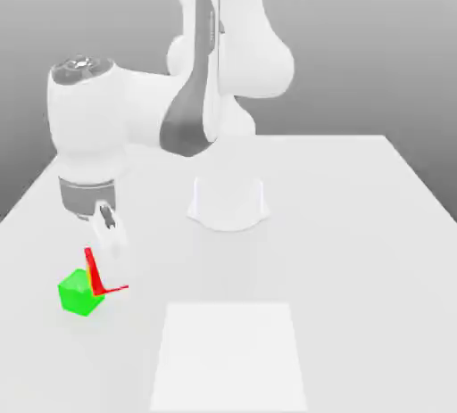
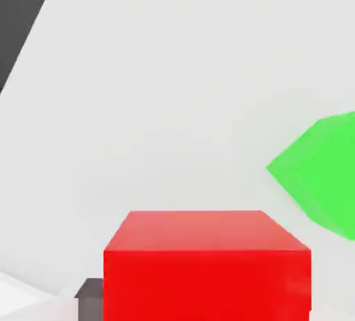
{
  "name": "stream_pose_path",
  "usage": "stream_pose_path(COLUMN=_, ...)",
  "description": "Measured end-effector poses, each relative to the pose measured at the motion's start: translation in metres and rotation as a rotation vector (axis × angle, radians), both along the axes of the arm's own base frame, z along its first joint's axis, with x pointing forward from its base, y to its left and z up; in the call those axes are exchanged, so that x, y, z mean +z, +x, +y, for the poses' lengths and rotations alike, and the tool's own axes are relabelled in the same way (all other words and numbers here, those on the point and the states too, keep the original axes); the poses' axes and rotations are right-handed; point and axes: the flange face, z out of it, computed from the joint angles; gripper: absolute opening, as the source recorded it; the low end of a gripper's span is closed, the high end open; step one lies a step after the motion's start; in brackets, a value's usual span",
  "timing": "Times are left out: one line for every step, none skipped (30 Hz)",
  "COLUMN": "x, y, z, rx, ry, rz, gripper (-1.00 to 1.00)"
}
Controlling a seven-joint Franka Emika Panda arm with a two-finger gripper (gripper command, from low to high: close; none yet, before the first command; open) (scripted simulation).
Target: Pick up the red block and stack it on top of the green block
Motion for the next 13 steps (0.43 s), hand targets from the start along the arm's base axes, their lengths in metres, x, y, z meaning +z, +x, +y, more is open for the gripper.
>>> stream_pose_path(x=0.002, y=-0.011, z=-0.010, rx=0.002, ry=0.004, rz=-0.002, gripper=-1.00)
stream_pose_path(x=0.004, y=-0.022, z=-0.020, rx=0.004, ry=0.010, rz=-0.005, gripper=-1.00)
stream_pose_path(x=0.005, y=-0.033, z=-0.029, rx=0.004, ry=0.016, rz=-0.009, gripper=-1.00)
stream_pose_path(x=0.000, y=-0.038, z=-0.033, rx=0.004, ry=0.019, rz=-0.012, gripper=-1.00)
stream_pose_path(x=-0.007, y=-0.040, z=-0.036, rx=0.003, ry=0.021, rz=-0.013, gripper=-1.00)
stream_pose_path(x=-0.016, y=-0.041, z=-0.038, rx=0.002, ry=0.022, rz=-0.014, gripper=-1.00)
stream_pose_path(x=-0.025, y=-0.042, z=-0.038, rx=0.002, ry=0.022, rz=-0.014, gripper=-1.00)
stream_pose_path(x=-0.035, y=-0.042, z=-0.039, rx=0.002, ry=0.022, rz=-0.014, gripper=-1.00)
stream_pose_path(x=-0.045, y=-0.042, z=-0.038, rx=0.003, ry=0.022, rz=-0.014, gripper=-1.00)
stream_pose_path(x=-0.054, y=-0.043, z=-0.038, rx=0.003, ry=0.022, rz=-0.014, gripper=1.00)
stream_pose_path(x=-0.054, y=-0.043, z=-0.038, rx=0.003, ry=0.022, rz=-0.014, gripper=1.00)
stream_pose_path(x=-0.054, y=-0.043, z=-0.038, rx=0.003, ry=0.022, rz=-0.014, gripper=1.00)
stream_pose_path(x=-0.054, y=-0.043, z=-0.038, rx=0.003, ry=0.022, rz=-0.014, gripper=1.00)
